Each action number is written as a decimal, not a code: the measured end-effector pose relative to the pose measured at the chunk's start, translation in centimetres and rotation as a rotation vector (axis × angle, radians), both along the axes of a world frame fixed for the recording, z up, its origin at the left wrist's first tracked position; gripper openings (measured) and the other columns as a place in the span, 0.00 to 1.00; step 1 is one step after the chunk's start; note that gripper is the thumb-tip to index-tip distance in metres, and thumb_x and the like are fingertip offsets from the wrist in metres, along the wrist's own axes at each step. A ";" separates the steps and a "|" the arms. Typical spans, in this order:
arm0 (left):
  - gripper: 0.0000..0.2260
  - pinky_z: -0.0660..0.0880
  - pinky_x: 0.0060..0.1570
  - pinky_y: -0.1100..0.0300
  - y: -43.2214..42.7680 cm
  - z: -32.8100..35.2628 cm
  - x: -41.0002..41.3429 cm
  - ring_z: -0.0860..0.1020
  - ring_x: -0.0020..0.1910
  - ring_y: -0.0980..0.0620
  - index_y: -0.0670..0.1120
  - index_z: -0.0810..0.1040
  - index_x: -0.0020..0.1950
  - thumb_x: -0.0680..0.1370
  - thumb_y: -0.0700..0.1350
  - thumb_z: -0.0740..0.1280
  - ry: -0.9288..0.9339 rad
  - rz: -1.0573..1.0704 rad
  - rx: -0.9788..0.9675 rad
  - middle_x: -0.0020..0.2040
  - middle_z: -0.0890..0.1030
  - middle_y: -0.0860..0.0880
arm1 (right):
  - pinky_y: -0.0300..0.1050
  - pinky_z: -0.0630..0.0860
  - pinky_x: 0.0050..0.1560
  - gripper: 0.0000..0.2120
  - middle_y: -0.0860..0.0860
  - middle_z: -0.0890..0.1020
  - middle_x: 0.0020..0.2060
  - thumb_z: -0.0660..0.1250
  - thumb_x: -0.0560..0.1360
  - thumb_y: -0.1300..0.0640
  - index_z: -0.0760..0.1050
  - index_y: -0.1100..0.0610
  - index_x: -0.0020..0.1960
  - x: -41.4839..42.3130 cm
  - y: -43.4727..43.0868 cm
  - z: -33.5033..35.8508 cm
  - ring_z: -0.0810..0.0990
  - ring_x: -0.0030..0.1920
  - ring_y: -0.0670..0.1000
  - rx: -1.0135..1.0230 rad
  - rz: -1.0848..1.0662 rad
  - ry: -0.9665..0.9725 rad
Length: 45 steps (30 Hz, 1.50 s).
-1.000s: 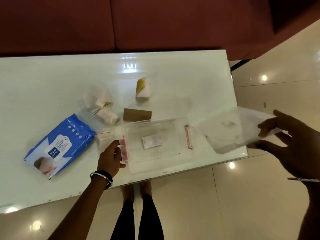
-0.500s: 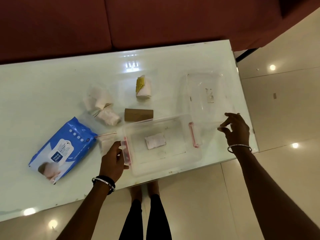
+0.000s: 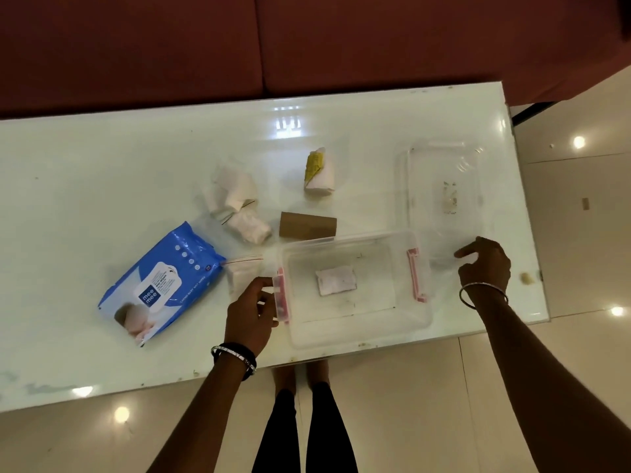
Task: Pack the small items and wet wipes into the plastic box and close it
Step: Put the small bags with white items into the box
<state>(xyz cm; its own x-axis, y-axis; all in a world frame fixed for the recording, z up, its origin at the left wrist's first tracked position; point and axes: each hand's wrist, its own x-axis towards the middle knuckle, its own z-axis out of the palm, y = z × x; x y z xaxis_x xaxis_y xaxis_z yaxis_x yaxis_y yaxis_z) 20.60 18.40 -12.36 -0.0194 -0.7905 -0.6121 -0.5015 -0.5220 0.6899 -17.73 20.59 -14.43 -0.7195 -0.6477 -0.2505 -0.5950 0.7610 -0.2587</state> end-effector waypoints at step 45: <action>0.11 0.81 0.42 0.51 -0.9 1.7 6.4 0.83 0.45 0.48 0.51 0.77 0.48 0.69 0.51 0.74 0.136 0.658 0.082 0.49 0.84 0.45 | 0.56 0.63 0.60 0.24 0.52 0.81 0.51 0.73 0.66 0.41 0.76 0.54 0.55 31.5 -17.5 1.2 0.75 0.60 0.57 0.391 0.734 -0.062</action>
<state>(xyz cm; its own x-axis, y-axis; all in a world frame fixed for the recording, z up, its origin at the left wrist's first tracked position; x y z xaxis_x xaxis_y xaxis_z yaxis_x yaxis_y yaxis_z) 26.99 17.48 -10.68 0.3688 -0.6153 -0.6966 0.0269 -0.7421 0.6697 13.79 3.08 -13.28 -0.1256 -0.8051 -0.5797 -0.9682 0.2268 -0.1053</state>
